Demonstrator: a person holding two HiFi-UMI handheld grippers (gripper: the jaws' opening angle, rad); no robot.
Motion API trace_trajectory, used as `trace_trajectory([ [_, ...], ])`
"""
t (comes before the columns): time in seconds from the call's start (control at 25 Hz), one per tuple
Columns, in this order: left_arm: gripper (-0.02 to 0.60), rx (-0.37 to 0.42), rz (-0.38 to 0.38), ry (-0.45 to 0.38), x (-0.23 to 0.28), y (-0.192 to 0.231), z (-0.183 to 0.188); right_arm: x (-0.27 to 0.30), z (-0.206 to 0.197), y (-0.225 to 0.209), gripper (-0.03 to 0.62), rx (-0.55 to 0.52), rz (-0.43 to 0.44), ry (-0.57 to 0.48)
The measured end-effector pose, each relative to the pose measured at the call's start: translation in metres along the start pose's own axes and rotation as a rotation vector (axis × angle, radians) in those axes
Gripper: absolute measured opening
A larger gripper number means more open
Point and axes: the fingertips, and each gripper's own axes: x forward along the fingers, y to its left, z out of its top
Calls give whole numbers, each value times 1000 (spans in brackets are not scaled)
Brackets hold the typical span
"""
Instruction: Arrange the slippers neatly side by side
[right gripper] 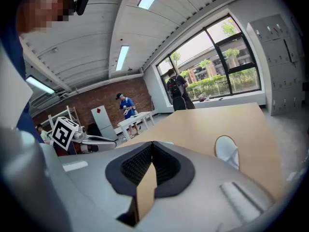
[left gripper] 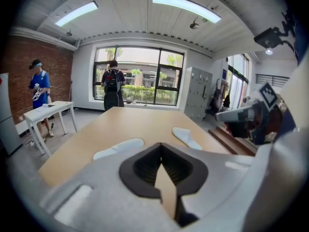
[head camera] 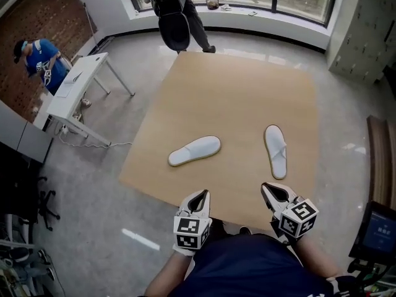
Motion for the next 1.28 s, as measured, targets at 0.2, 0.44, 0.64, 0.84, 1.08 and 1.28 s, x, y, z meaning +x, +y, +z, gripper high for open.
trace_trajectory([
  [0.2, 3, 65, -115, 49, 36, 18, 18, 25, 21, -13, 6, 33, -105, -34],
  [0.44, 3, 172, -230, 108, 85, 23, 27, 15, 30, -59, 6, 90, -275, -60],
  [0.64, 5, 350, -298, 142, 123, 44, 10, 10, 14, -88, 6, 73, -395, -20],
  [0.84, 5, 640, -313, 224, 160, 57, -20, -1, -23, -147, 6, 9, -471, 101],
  [1.08, 5, 943, -401, 344, 192, 77, -59, 23, -45, -217, 6, -168, -496, 239],
  [1.28, 5, 1047, -443, 393, 211, 80, -70, 58, -58, -250, 6, -345, -448, 332],
])
